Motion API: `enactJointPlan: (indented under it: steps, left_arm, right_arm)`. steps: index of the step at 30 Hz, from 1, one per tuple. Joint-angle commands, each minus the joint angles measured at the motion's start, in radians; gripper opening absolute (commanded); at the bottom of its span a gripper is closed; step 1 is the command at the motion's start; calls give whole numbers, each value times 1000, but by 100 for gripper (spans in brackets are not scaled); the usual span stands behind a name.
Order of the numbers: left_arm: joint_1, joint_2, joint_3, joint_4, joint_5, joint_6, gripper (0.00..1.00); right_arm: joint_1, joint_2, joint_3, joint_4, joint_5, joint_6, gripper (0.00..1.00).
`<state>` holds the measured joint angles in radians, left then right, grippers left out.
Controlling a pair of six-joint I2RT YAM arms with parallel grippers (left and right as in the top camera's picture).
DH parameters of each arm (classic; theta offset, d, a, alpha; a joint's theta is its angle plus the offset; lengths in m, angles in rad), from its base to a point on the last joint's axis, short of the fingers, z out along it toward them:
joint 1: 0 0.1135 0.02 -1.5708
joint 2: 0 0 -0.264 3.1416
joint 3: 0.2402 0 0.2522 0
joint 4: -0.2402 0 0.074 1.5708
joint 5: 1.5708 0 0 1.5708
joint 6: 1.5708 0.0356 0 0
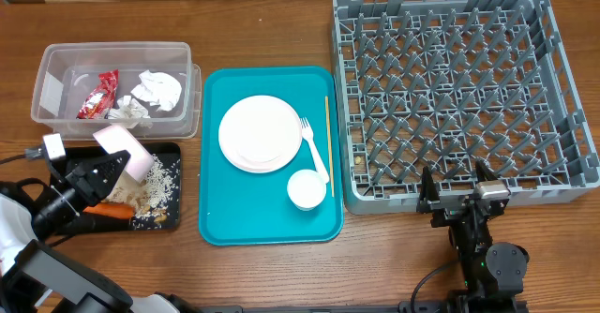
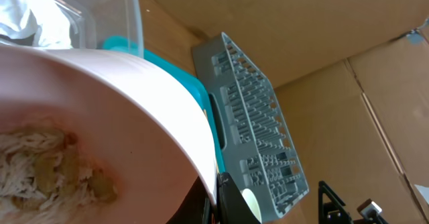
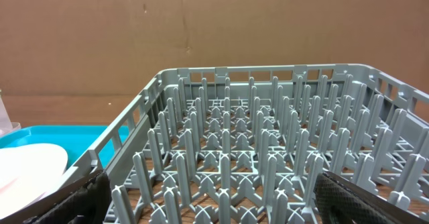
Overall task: Sort waste into correct bins and load items into the dishwasher
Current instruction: 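Shake the tilted bowl over the black tray to empty it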
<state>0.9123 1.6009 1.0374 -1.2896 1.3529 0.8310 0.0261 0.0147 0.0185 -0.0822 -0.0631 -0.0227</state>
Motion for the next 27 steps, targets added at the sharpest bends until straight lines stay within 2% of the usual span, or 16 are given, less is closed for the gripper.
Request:
enactJointPlan:
  steps: [1, 4, 17, 20, 24, 27]
  left_arm:
    - [6, -21, -3, -37, 54, 114, 4]
    - [6, -21, -3, -72, 53, 157, 4]
    - [6, -21, -3, -178, 43, 169, 4]
    - [6, -21, -3, -151, 31, 191, 4]
    - [10, -19, -3, -119, 14, 87, 4]
    - [10, -19, -3, -109, 23, 97, 4]
  right_arm:
    - [0, -11, -11, 4, 2, -1, 100]
    - [0, -11, -11, 4, 2, -1, 100]
    - [0, -11, -11, 4, 2, -1, 100]
    - [0, -11, -11, 4, 2, -1, 100]
    - [0, -11, -11, 4, 2, -1, 100]
    - [0, -11, -11, 4, 2, -1, 100]
